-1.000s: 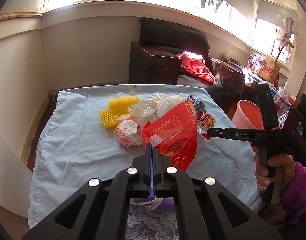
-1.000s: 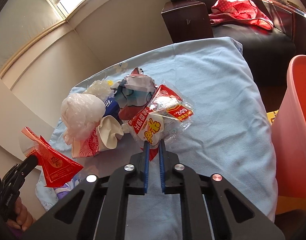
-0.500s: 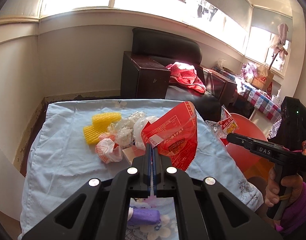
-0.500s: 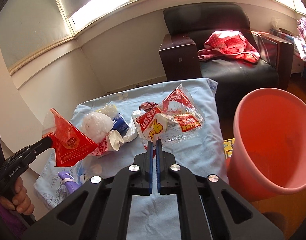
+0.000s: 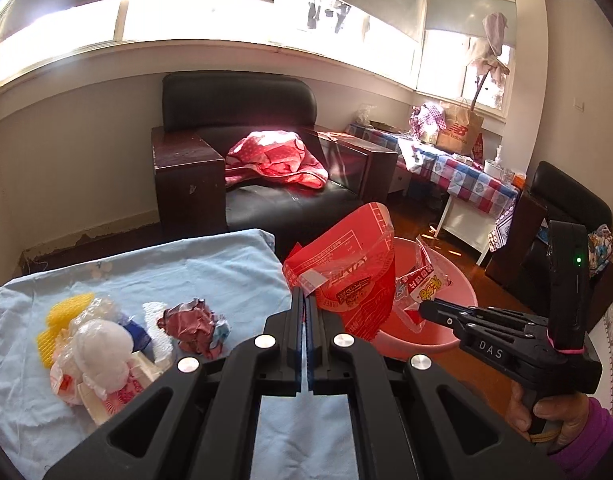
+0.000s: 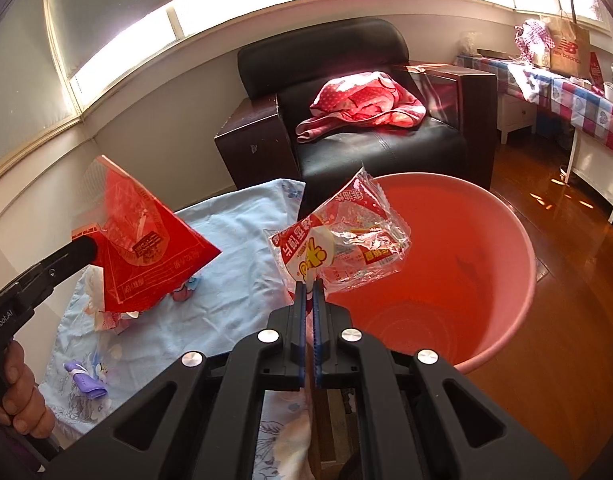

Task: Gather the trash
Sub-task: 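Carry both items over the pink bucket and open both tools to drop them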

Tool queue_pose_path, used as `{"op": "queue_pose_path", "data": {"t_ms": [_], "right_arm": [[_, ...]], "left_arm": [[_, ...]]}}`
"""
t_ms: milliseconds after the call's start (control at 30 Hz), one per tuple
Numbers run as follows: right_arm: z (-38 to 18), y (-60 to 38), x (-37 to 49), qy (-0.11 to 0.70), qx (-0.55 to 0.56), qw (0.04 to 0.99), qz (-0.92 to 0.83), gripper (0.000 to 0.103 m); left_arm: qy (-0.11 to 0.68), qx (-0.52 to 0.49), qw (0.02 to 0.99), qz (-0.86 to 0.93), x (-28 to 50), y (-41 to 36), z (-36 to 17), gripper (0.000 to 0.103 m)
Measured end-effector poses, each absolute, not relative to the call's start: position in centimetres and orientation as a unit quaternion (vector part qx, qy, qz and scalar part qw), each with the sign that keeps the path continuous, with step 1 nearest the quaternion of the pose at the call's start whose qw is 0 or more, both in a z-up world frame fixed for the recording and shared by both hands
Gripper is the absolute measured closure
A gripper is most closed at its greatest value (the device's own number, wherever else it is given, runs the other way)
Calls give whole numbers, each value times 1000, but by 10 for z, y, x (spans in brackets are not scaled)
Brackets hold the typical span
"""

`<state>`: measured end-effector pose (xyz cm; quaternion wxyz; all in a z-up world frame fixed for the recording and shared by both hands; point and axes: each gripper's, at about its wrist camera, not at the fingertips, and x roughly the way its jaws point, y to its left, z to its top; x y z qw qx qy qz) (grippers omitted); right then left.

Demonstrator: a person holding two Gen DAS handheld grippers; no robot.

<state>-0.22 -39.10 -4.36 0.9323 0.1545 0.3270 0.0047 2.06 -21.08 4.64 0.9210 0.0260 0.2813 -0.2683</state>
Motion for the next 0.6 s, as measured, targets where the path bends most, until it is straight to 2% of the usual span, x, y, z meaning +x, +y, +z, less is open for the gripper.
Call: {"op": "queue_pose_path", "data": {"t_ms": [200,433,467,533,600], "right_arm": [[-59,-412,1,341,170,924,-16,100],[-74,-428,7,357,183,916,-30,99],[-75,-430,8,360,184,914,-31,97],[-78,-433,10,364,188,912,-32,86],[-80,-435,12,366,190,910,-31,80]], "left_arm": [[298,69,910,-279,43,-273,29,102],[325,75,901,-278,68,-306,7,102],[326,73,900,-281,70,-308,6,101],[327,68,899,-283,73,-309,3,100],[329,66,898,-284,75,-311,2,94]]}}
